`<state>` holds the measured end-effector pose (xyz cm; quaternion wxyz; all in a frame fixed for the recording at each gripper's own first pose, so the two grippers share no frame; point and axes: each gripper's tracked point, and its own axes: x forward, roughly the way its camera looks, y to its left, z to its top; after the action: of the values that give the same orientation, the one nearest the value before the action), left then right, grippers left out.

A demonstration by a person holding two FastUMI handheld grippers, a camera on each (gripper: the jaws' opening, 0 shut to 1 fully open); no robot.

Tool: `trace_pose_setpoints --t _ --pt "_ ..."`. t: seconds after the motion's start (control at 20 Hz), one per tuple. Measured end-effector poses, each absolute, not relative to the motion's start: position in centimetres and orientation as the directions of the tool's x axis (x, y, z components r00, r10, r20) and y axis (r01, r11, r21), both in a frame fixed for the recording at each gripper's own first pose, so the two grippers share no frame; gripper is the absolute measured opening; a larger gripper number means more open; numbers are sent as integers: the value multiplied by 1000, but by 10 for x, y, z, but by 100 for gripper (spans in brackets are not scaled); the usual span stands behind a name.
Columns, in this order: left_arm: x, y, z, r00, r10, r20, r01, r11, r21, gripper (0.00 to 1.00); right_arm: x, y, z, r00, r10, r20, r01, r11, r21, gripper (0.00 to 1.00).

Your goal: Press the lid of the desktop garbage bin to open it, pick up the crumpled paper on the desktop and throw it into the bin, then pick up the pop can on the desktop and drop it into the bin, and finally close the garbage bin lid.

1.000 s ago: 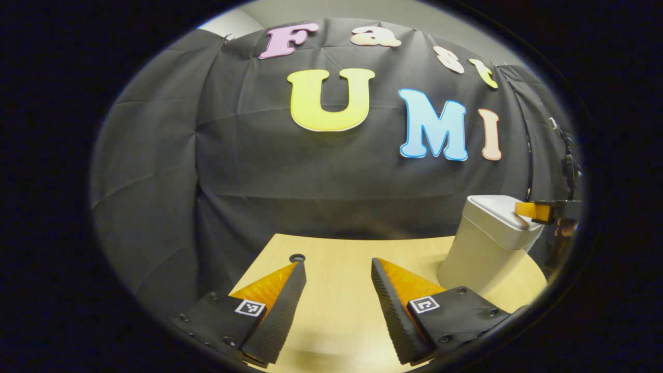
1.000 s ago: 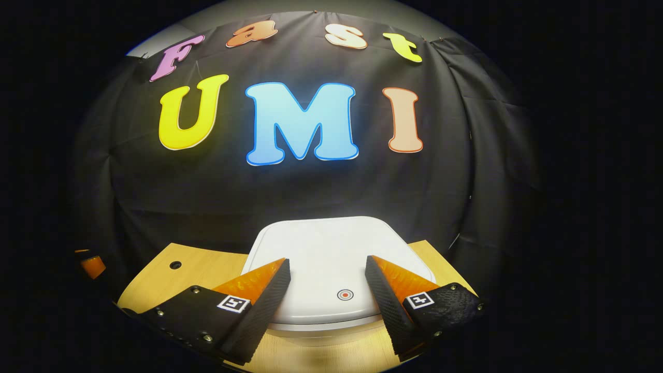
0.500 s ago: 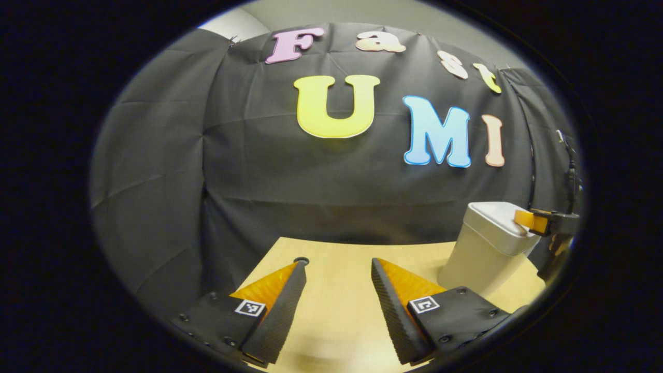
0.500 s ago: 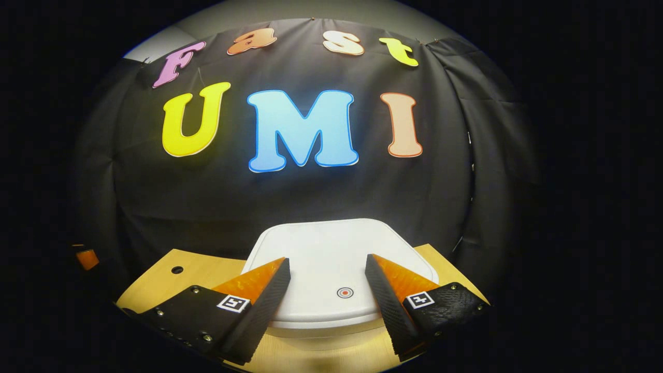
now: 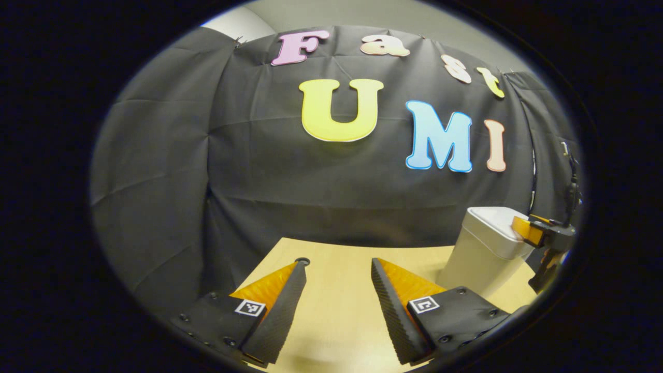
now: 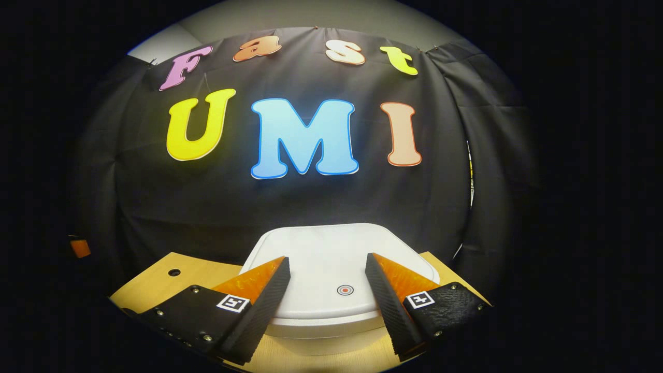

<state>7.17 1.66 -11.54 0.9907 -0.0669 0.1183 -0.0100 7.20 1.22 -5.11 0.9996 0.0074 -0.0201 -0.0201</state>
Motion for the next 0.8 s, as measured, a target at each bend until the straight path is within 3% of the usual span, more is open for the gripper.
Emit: trace_pose_setpoints --t 0.05,0.1,0.15,0.3,0.35,0.4,0.8 --pt "70 15 -114 972 -36 -231 5 991 -134 86 71 12 -52 998 -38 41 37 999 13 95" --pt "69 15 -115 973 -36 -230 5 991 -132 93 71 13 -52 998 -35 42 35 999 14 95" --pt "70 15 -114 973 -35 -229 5 992 -130 86 70 13 -53 999 -31 44 31 999 13 95" --pt "69 17 -112 974 -28 -224 -1 992 -125 86 64 14 -54 998 -27 50 26 1000 12 95" --pt "68 18 -112 974 -29 -223 1 992 -126 93 62 14 -55 998 -25 58 25 1000 9 95" --pt "68 17 -112 974 -30 -224 1 992 -127 86 63 14 -56 998 -24 63 23 1000 8 95" --pt "69 10 -107 976 -52 -212 27 993 -119 85 62 14 -54 996 -20 91 17 999 36 95"
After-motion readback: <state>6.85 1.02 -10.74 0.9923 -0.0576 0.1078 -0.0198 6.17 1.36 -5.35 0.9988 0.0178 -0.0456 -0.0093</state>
